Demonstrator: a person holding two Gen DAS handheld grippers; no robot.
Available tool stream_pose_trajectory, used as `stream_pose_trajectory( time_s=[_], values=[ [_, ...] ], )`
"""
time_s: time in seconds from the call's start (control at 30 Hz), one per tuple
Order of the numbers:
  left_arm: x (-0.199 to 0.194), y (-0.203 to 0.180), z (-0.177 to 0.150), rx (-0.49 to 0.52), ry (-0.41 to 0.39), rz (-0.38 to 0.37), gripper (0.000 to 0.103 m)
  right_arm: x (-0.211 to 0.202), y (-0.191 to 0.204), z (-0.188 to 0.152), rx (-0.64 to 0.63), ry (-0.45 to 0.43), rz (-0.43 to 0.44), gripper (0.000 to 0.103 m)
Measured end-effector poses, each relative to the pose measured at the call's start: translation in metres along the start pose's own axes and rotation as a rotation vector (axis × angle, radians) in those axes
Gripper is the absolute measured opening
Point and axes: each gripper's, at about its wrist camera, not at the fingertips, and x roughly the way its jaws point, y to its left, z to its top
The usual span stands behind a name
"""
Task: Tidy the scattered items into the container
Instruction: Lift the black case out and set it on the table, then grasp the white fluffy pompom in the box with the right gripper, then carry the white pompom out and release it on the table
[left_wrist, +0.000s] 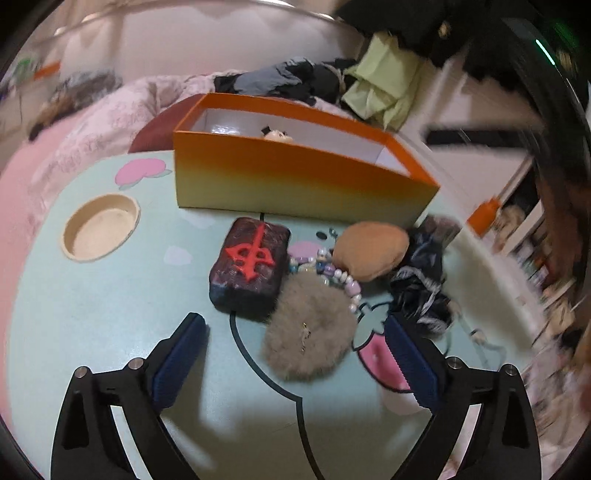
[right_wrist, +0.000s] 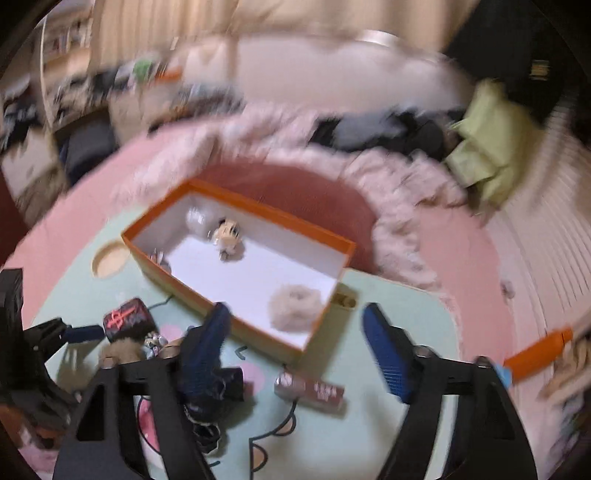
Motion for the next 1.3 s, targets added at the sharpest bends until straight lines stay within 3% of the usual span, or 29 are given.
stream_pose_trajectory(
  time_s=[0.1,0.23,0.3,0.5,0.63,0.7,0.83,0.97,1.07,1.17,1.3],
  values=[
    [0.004,-0.007,-0.002,0.056,0.016,0.053,0.099,0.032,0.008,0.031,-0.192,0.147,0.060,0.059],
    [0.004,-0.008,-0.003,0.074,0.018,0.044,0.099,0.076,0.028,0.038,-0.505,0.381,0.100,0.053],
    [0.003,-0.005,-0.003,0.068,0.015,0.036,0.099,0.088,0.034,0.039,-0.592,0.445,0.110,0.052],
    [0.002,-0.003,-0.005,0.054,0.008,0.014,0.100,0.118,0.030,0.052,-0.731,0.642,0.151,0.047],
    [0.001,-0.001,-0.004,0.047,0.004,0.007,0.100,0.147,0.034,0.035,-0.859,0.791,0.142,0.047],
    [0.002,-0.001,-0.004,0.044,0.006,0.005,0.100,0.162,0.034,0.031,-0.839,0.848,0.192,0.035],
    [-0.001,-0.002,-0.004,0.041,0.004,0.003,0.100,0.161,0.031,0.034,-0.823,0.807,0.242,0.026],
    [-0.002,-0.002,-0.003,0.026,0.000,-0.009,0.100,0.124,0.012,0.062,-0.669,0.608,0.324,0.026],
    [-0.002,0.000,-0.003,0.013,-0.005,-0.010,0.100,0.070,-0.008,0.075,-0.497,0.442,0.426,0.026],
    [-0.003,0.004,-0.003,-0.014,-0.013,-0.025,0.100,0.011,-0.014,0.049,-0.384,0.320,0.527,0.026],
    [-0.004,0.008,-0.003,-0.041,-0.023,-0.033,0.100,0.007,-0.008,-0.001,-0.200,0.342,0.561,0.026]
  ],
)
